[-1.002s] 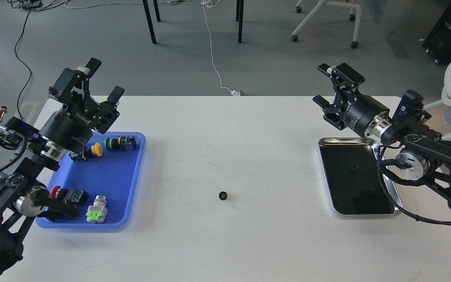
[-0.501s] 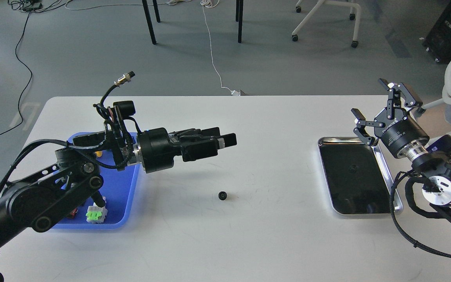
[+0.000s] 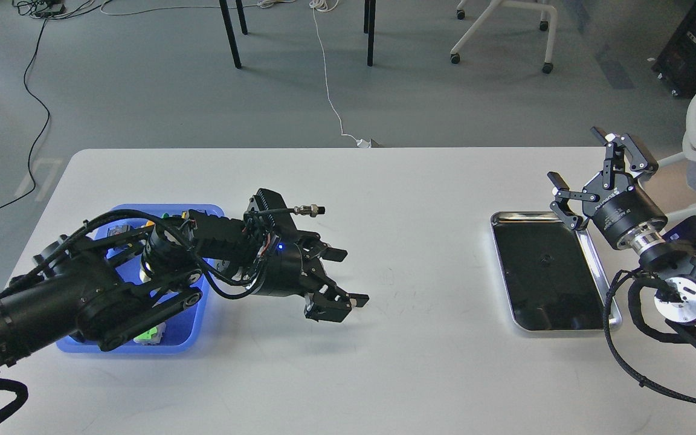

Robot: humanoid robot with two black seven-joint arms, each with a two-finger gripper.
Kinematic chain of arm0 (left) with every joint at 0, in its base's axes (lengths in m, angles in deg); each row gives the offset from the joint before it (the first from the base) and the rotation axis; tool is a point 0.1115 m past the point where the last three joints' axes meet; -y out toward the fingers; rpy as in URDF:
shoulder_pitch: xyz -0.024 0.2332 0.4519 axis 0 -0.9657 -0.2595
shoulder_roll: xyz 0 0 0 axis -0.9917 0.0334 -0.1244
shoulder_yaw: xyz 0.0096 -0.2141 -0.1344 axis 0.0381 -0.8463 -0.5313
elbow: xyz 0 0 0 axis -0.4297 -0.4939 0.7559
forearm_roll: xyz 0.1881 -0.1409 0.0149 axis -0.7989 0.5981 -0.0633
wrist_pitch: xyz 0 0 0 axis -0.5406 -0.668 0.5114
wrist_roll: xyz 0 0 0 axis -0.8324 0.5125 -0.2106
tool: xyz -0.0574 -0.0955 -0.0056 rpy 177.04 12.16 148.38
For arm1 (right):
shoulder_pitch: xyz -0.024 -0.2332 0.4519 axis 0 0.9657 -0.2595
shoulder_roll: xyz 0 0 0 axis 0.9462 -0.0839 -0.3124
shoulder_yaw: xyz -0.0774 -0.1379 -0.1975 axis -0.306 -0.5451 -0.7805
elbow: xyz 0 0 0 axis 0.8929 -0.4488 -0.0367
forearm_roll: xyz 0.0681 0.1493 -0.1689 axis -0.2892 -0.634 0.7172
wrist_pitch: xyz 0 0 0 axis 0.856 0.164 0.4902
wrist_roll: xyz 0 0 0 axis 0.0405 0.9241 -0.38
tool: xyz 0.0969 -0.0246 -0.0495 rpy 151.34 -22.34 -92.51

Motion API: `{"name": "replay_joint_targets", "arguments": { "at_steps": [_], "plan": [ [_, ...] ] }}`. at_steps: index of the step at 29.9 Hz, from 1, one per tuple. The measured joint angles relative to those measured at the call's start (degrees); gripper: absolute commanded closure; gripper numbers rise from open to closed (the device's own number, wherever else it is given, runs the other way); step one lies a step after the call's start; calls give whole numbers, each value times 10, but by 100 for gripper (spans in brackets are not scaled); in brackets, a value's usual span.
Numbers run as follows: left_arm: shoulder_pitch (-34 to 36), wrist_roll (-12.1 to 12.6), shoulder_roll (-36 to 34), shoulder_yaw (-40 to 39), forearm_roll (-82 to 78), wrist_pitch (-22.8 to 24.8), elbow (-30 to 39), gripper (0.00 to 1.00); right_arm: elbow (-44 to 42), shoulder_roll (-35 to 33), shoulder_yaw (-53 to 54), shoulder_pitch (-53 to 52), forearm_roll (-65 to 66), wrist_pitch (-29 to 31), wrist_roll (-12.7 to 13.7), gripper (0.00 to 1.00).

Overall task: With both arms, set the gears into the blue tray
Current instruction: 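Reach the left gripper down to the black ring on the table, then grasp the black ring with the left gripper and lift it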

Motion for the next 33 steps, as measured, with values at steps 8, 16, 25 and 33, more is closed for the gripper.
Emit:
{"name": "replay_joint_targets", "arguments": {
  "at_steps": [8, 16, 25, 33],
  "plan": [
    [23, 0, 37, 55, 0, -18, -67, 7, 0, 0, 2, 1, 0, -1, 0, 1],
    [27, 0, 55, 79, 0, -19, -100, 13, 0, -2, 2, 1, 1, -1, 0, 1],
    [27, 0, 55, 84, 0, -19, -115, 27, 0, -2, 2, 1, 1, -1, 0, 1],
    [20, 0, 55, 84, 0, -19, -121, 33, 0, -2, 2, 1, 1, -1, 0, 1]
  ]
}}
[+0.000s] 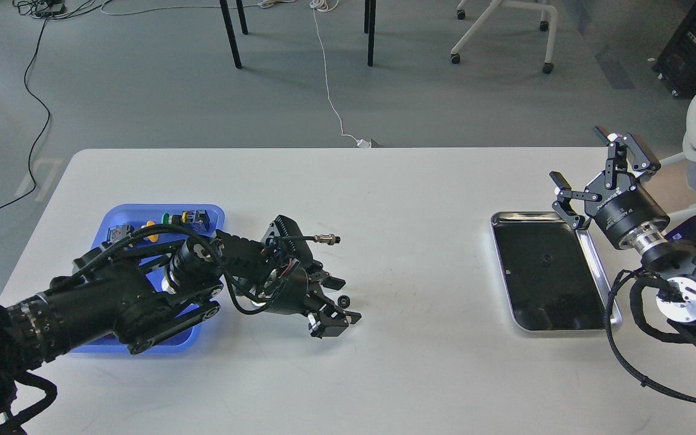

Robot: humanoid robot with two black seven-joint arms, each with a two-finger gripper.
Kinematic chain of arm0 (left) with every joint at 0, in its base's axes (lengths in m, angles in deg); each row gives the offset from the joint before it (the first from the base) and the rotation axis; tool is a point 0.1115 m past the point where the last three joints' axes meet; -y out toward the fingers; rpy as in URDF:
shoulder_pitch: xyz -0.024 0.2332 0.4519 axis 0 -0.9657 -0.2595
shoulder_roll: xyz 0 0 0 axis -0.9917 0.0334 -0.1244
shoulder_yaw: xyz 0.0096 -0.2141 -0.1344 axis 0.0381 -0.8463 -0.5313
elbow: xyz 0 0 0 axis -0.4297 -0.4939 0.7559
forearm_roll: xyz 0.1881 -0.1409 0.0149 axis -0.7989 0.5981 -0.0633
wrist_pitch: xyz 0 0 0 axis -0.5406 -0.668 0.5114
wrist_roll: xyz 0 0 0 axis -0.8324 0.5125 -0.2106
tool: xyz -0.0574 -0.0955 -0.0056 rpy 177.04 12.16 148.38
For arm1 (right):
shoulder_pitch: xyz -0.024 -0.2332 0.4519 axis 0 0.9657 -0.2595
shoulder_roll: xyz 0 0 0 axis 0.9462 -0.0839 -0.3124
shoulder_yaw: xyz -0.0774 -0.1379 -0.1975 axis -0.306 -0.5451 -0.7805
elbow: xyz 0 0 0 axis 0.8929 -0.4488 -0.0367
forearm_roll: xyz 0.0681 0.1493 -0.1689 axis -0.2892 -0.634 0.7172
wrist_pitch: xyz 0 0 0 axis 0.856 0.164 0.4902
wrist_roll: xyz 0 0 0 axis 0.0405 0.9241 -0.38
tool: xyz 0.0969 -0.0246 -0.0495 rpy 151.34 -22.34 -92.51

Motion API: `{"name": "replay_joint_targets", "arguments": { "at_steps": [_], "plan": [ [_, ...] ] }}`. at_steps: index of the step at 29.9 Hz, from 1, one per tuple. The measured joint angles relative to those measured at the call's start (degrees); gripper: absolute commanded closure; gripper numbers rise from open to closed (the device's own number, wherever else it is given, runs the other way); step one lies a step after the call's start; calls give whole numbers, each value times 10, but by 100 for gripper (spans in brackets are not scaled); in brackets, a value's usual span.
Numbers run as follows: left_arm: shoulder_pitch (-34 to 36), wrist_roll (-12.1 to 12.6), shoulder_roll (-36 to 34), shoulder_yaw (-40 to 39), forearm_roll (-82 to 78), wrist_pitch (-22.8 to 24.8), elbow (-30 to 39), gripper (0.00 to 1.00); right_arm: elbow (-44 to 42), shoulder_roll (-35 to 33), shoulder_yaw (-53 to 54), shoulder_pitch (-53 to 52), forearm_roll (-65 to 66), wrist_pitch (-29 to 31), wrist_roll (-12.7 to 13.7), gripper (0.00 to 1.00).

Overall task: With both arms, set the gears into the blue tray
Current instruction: 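Grasp the black ring with the left gripper and lift it, then carry the ring to the blue tray and release it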

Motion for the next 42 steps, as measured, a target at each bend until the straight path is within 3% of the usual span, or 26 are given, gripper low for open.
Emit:
{"name": "replay_joint_targets", "arguments": {
  "at_steps": [6, 15, 27, 33, 42],
  "plan": [
    [0, 0, -2, 0, 0, 0, -4, 65, 0, -1, 0, 0, 0, -1, 0, 1],
    [0, 0, -1, 1, 0, 0, -4, 86, 0, -1, 0, 0, 0, -2, 0, 1],
    [32, 0, -8, 2, 0, -3, 3, 87, 0, -1, 0, 0, 0, -2, 0, 1],
    [75, 0, -75, 1, 0, -10, 7, 86, 0, 2, 3, 0, 0, -2, 0, 1],
    [81, 0, -198, 2, 0, -17, 7, 85, 0, 1, 4, 0, 0, -3, 0, 1]
  ]
}}
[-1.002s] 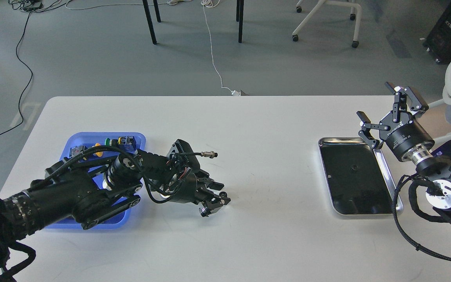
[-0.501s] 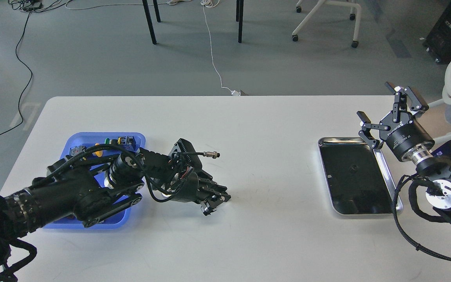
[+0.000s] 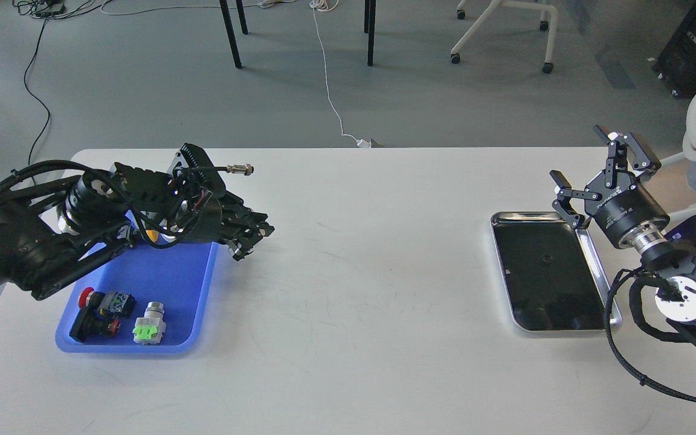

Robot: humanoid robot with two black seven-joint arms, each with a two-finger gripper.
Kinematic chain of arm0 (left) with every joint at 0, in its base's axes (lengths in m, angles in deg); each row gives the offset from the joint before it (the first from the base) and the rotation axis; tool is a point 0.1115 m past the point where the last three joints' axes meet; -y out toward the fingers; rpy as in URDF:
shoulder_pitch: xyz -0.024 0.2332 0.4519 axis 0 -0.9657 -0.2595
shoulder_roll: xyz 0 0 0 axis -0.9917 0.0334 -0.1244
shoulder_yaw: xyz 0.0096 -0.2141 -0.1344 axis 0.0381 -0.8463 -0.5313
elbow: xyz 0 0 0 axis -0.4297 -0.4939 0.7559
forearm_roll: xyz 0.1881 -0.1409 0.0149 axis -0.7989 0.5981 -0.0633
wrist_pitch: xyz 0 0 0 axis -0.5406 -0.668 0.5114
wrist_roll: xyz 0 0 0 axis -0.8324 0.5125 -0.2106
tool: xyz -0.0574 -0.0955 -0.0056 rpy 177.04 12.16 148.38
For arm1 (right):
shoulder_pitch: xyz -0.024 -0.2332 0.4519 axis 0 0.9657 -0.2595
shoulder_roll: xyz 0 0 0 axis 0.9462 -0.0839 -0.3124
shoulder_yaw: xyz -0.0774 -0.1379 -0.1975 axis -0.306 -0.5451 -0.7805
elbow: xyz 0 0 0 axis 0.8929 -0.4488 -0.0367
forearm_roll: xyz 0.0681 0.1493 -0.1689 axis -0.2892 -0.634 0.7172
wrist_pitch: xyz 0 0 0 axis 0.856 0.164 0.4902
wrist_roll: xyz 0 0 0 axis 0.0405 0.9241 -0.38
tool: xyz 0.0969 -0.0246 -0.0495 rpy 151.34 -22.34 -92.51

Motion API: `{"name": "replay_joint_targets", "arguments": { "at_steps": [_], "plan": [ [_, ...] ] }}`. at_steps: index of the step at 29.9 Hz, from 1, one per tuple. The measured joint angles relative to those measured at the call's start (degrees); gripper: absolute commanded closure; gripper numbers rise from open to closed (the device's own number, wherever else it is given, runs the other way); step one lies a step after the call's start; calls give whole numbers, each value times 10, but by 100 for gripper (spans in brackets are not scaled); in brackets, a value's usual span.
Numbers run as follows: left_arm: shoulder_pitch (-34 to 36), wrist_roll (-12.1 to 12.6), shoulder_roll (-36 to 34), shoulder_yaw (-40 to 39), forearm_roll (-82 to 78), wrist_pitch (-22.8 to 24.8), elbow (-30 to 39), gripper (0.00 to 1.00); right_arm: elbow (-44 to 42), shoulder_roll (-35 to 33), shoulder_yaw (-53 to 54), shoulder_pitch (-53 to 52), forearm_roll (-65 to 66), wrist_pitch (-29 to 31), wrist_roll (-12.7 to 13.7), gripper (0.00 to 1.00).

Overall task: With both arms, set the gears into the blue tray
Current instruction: 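Carry the ring to the blue tray and release it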

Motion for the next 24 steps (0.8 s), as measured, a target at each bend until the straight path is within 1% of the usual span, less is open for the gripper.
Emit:
{"name": "replay_joint_targets", "arguments": {
  "at_steps": [4, 8, 12, 20, 24],
  "plan": [
    [-9, 0, -51, 4, 0, -2, 0, 84, 0, 0, 2, -1, 0, 0, 0, 1],
    [-37, 0, -102, 5, 0, -2, 1, 84, 0, 0, 3, -1, 0, 0, 0, 1],
    [-60, 0, -134, 4, 0, -6, 1, 84, 0, 3, 4, -1, 0, 0, 0, 1],
    [-102, 0, -146, -2, 0, -18, 3, 83, 0, 7, 4, -1, 0, 0, 0, 1],
    [-109, 0, -143, -3, 0, -18, 2, 81, 0, 7, 4, -1, 0, 0, 0, 1]
  ]
}}
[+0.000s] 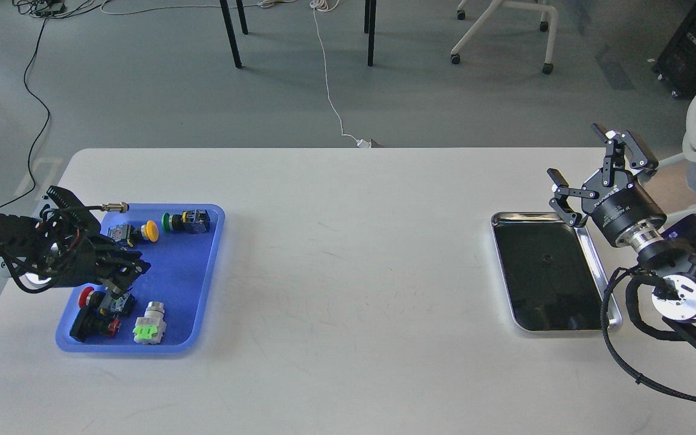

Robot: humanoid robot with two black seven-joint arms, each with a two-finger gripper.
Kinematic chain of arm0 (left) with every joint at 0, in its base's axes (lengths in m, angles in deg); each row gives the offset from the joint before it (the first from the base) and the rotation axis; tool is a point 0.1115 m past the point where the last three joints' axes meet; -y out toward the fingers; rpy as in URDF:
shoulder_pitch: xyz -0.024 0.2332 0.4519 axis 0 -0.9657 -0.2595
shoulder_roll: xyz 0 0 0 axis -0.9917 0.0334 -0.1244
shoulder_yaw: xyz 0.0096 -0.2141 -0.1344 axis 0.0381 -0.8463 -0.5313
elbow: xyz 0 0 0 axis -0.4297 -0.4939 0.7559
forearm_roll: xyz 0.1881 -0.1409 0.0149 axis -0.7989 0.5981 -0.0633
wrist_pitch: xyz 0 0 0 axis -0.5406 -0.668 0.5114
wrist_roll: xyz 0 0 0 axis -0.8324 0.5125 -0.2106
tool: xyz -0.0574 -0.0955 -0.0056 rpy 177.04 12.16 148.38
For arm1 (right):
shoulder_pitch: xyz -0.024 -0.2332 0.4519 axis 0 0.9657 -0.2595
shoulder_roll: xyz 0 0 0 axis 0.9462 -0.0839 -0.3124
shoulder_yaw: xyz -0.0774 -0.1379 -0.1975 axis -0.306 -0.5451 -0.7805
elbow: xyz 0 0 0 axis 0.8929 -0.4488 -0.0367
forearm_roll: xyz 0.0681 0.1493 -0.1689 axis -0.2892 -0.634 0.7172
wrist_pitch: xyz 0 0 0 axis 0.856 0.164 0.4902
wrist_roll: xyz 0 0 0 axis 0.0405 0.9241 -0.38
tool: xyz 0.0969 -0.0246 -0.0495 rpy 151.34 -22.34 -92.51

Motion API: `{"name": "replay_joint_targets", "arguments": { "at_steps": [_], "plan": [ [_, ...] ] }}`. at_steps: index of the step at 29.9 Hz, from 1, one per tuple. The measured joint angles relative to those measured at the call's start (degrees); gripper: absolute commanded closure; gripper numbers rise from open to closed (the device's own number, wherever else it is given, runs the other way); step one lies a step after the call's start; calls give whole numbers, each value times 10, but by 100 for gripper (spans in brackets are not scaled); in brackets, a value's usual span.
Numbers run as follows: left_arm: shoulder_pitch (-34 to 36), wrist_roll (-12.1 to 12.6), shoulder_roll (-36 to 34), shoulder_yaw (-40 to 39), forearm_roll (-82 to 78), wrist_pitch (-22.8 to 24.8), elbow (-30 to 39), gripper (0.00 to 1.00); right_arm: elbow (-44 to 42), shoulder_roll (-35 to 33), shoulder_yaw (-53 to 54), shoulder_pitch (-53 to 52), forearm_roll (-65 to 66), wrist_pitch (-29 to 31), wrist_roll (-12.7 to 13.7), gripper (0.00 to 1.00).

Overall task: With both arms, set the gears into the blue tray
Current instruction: 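Carry the ring to the blue tray and release it, then raise the left gripper and reach the right gripper to the metal tray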

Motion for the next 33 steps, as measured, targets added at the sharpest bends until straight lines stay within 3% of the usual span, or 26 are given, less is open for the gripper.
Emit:
{"name": "replay_joint_targets", "arguments": {
  "at_steps": [6, 10, 18, 28, 33],
  "plan": [
    [-2, 0, 3, 0, 0, 0, -7, 76, 0, 0, 0, 0, 0, 0, 0, 1],
    [-2, 0, 8, 0, 0, 0, -11, 55, 0, 0, 0, 0, 0, 0, 0, 1],
    [-2, 0, 18, -1, 0, 0, -19, 28, 0, -2, 1, 0, 0, 0, 0, 1],
    [29, 0, 10, -66, 3, 10, 25, 11, 0, -6, 2, 0, 0, 1, 0, 1],
    [54, 0, 14, -92, 177, 22, 63, 5, 1, -8, -1, 0, 1, 3, 0, 1]
  ]
}}
